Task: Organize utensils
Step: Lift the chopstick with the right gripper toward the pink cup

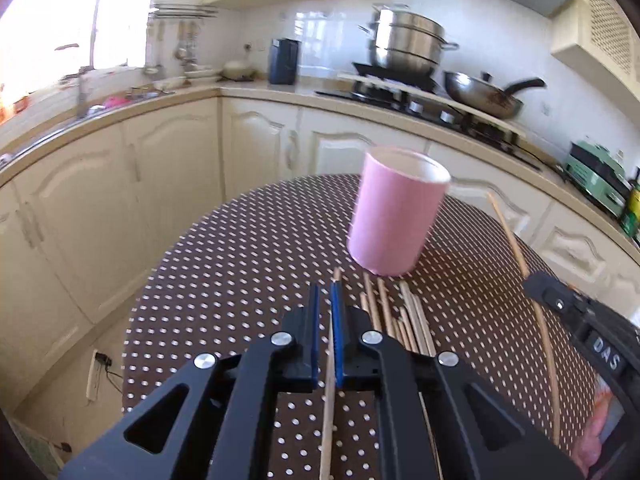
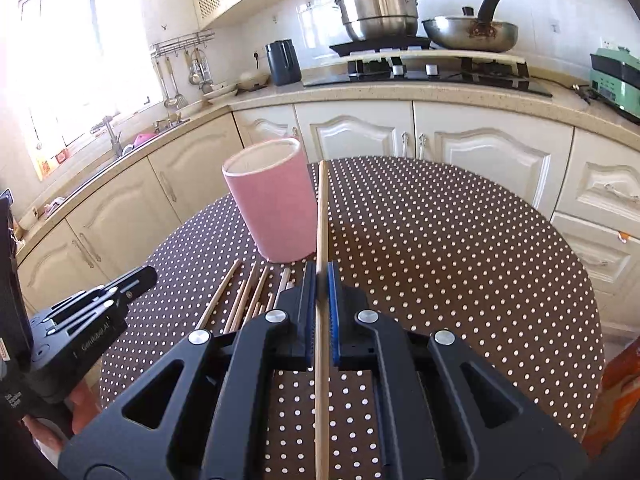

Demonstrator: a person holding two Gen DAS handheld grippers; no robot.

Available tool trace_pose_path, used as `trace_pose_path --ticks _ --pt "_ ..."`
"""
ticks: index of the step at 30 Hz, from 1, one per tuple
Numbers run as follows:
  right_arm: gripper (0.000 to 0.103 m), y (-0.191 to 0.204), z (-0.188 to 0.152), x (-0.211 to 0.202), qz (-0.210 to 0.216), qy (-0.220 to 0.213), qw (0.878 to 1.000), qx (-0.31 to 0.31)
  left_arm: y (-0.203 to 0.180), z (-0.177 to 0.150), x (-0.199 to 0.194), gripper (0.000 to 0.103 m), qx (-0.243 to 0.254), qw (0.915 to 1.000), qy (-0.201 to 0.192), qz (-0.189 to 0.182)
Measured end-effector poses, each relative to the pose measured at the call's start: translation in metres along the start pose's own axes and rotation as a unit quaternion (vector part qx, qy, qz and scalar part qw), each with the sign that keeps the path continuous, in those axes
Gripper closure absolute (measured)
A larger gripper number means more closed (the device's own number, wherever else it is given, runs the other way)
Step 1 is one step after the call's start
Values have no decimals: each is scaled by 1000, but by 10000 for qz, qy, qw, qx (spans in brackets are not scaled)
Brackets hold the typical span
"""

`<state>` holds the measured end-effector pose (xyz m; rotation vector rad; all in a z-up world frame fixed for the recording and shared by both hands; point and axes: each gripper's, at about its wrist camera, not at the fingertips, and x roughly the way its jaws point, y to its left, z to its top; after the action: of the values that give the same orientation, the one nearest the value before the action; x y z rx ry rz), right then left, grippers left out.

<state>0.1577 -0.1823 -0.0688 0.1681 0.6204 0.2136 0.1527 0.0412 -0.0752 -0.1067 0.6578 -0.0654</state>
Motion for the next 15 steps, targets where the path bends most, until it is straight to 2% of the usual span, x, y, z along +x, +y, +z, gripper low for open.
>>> trace_pose_path --ticks 2,4,5,6,10,15 --pt "97 -1 -4 3 23 143 9999 -8 1 -5 9 95 123 9995 249 -140" --pt "97 -2 -9 6 24 232 9997 27 3 -11 18 85 172 9985 496 -166" --pt "97 -3 -11 8 23 281 9996 70 5 -14 23 75 147 9979 610 -185" --pt "97 -5 -14 10 32 332 9994 110 8 -16 28 74 90 9969 736 -251" --pt "97 -6 -22 15 27 488 9987 143 11 -23 44 73 95 9938 1086 -239" --pt "97 -8 -29 21 69 630 9977 228 1 -22 57 73 440 9925 1144 10"
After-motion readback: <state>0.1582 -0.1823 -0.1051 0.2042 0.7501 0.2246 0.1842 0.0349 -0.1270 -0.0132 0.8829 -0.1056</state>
